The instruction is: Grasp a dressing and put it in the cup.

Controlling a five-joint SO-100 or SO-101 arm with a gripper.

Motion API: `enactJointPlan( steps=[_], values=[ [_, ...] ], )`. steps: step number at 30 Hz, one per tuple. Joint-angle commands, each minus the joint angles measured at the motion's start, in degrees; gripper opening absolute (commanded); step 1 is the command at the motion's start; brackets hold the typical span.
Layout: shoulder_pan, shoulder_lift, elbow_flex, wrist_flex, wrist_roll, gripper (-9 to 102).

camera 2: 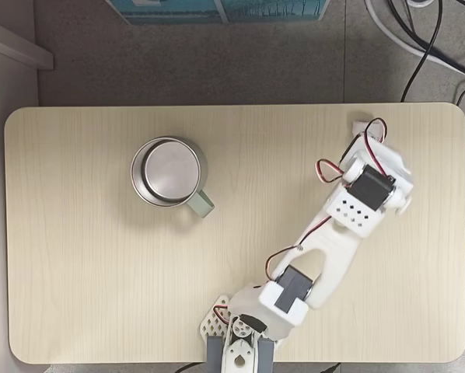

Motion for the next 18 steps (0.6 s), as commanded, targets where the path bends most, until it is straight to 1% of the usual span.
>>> enactJointPlan(
  steps=[1,4,7,8,16,18],
  values=[
    [1.32,3.69,8.17,0.7,-1.14,0],
    [1.93,9.49,16.35,4.13,-1.67,0],
    [2.2,17.49,29.27,9.93,-2.02,0],
    [2.2,18.63,30.67,10.11,-2.02,0],
    [1.93,20.21,31.55,10.72,-2.02,1],
    [1.76,20.21,30.94,10.99,-2.02,5]
  ],
)
